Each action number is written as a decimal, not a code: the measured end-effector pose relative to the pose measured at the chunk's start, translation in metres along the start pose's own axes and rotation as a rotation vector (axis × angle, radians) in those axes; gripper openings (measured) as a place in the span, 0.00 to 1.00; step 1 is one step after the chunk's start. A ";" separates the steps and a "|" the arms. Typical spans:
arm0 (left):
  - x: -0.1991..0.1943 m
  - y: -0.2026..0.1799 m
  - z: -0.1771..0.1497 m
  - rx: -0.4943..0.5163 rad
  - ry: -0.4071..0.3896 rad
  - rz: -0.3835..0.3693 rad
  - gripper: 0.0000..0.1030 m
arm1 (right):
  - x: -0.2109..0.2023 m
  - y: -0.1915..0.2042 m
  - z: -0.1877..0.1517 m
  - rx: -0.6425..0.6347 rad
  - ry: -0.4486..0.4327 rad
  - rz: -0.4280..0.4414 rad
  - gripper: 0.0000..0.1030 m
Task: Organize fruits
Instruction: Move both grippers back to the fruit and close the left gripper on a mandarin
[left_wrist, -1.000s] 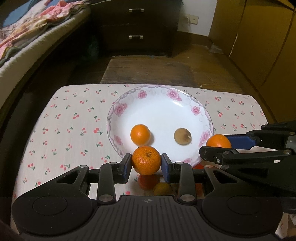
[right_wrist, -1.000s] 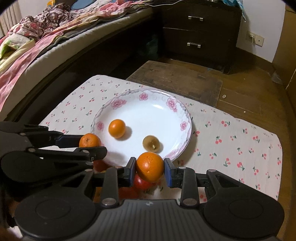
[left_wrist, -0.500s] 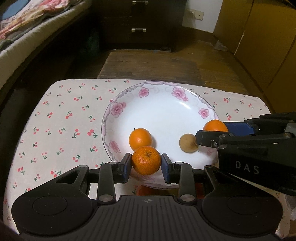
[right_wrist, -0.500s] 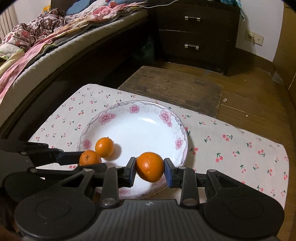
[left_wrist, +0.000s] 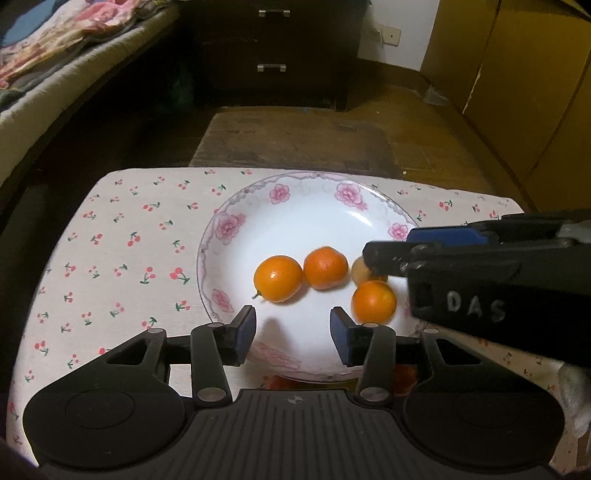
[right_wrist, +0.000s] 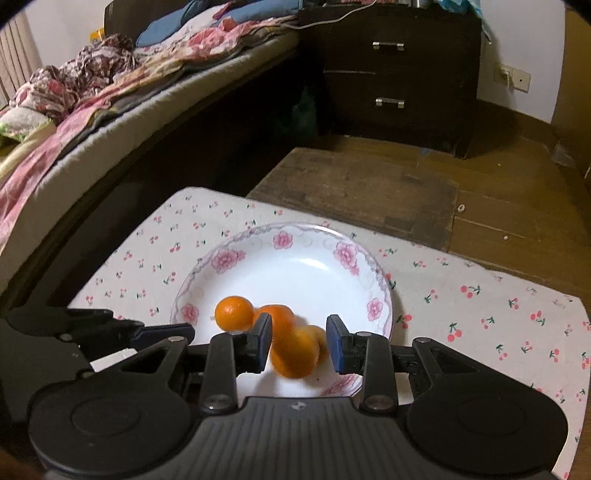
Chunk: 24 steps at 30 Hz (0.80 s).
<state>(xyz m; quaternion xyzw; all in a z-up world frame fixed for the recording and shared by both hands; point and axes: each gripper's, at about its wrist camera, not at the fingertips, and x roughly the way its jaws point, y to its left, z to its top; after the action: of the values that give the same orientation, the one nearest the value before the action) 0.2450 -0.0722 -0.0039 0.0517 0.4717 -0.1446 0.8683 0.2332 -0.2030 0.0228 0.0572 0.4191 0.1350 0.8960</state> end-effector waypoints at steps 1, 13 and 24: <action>-0.001 0.000 0.000 0.000 -0.001 -0.001 0.52 | -0.002 0.000 0.000 0.002 -0.003 0.000 0.31; -0.029 0.003 -0.018 -0.001 -0.015 -0.015 0.54 | -0.030 0.009 -0.015 -0.020 0.008 -0.019 0.31; -0.038 -0.008 -0.046 0.030 0.025 -0.048 0.54 | -0.047 0.018 -0.039 -0.029 0.054 -0.016 0.31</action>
<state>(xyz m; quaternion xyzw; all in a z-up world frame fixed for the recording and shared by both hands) 0.1862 -0.0614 0.0024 0.0553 0.4816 -0.1719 0.8576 0.1714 -0.1993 0.0361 0.0372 0.4417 0.1353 0.8862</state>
